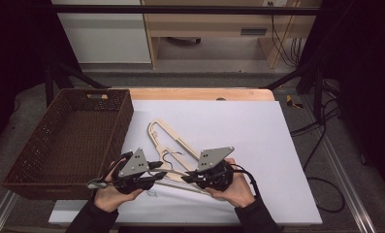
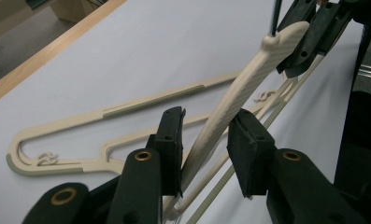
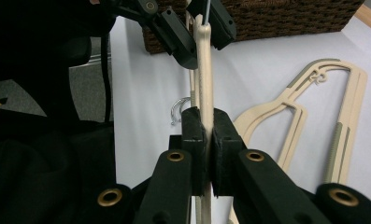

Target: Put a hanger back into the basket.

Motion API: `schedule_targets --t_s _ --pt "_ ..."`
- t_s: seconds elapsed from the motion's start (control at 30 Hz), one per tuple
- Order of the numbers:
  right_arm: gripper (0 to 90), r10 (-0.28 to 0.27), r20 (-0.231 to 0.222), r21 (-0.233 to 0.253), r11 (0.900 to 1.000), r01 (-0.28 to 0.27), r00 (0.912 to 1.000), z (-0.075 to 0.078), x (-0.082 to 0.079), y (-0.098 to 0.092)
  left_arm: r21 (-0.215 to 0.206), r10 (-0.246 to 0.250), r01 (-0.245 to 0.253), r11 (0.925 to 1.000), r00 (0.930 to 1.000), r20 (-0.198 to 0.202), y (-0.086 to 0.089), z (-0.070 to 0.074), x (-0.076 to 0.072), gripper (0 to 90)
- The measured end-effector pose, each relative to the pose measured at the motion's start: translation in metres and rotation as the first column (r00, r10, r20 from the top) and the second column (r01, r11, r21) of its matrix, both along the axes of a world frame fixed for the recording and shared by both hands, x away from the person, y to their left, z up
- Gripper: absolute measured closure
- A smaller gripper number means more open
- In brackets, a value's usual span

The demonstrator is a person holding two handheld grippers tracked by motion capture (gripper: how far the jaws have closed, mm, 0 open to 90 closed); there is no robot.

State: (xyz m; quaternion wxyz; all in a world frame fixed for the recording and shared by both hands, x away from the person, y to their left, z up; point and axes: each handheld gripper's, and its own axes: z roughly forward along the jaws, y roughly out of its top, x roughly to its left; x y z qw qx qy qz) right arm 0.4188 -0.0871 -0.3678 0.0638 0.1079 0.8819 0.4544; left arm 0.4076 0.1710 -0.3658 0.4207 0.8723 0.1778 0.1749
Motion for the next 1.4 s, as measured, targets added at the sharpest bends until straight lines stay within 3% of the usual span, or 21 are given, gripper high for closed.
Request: schedule_targets --t_s 0.17,0.23,0.37,0.5,0.6,0.7,0.8,0.93,1.07,1.17,1.33,1.4 --pt "86.2 -0.003 -0.025 -0.007 1.0 0.003 0.9997 0.001 0.002 -0.005 0.027 -0.006 0.005 0.9996 1.0 0.003 -0.007 0.0 -0.003 69.9" --pt "83.3 -0.03 -0.019 -0.005 1.0 0.03 0.9994 0.0 0.003 -0.007 0.038 -0.004 0.005 0.9993 0.9999 -0.01 -0.008 0.0 -0.004 73.1" --pt "76.9 -0.1 -0.005 0.007 0.995 0.1 0.995 -0.002 0.008 -0.011 0.018 -0.004 0.005 0.9998 0.9985 -0.055 -0.011 -0.001 -0.006 78.5" --pt "67.2 -0.161 0.013 0.017 0.987 0.161 0.9869 -0.005 0.01 -0.01 0.015 -0.011 0.012 0.9998 0.9974 -0.072 -0.013 -0.001 -0.008 82.2" --pt "58.6 -0.187 0.058 0.028 0.982 0.186 0.9806 -0.007 0.011 -0.009 -0.012 -0.029 0.028 0.9995 0.9945 -0.101 -0.016 -0.002 -0.011 85.8" --pt "54.6 -0.202 0.059 0.045 0.979 0.199 0.9777 -0.007 0.012 -0.011 -0.021 -0.014 0.011 0.9997 0.9945 -0.104 -0.017 0.0 -0.012 86.3" --pt "44.6 -0.234 0.068 0.079 0.97 0.229 0.9698 -0.005 0.012 -0.016 -0.044 0.006 -0.011 0.999 0.994 -0.109 -0.013 0.002 -0.012 86.3" --pt "34.8 -0.295 0.069 0.141 0.949 0.283 0.953 -0.002 0.011 -0.032 -0.068 0.03 -0.037 0.997 0.994 -0.105 -0.007 0.008 -0.012 86.3" --pt "26.6 -0.348 0.043 0.22 0.918 0.331 0.9366 0.002 0.006 -0.054 -0.082 0.061 -0.068 0.9943 0.9942 -0.089 0.001 0.018 -0.012 86.3" --pt "21.0 -0.386 0.035 0.285 0.888 0.361 0.9219 0.009 0.001 -0.072 -0.094 0.087 -0.094 0.9911 0.9929 -0.081 0.008 0.028 -0.013 86.3" --pt "13.7 -0.473 0.028 0.315 0.84 0.441 0.8808 0.016 -0.007 -0.097 -0.103 0.125 -0.129 0.9862 0.9912 -0.044 0.023 0.057 -0.013 86.3" --pt "12.2 -0.493 0.014 0.329 0.824 0.461 0.8701 0.015 -0.008 -0.104 -0.105 0.134 -0.136 0.9851 0.9907 -0.025 0.03 0.071 -0.013 86.3"
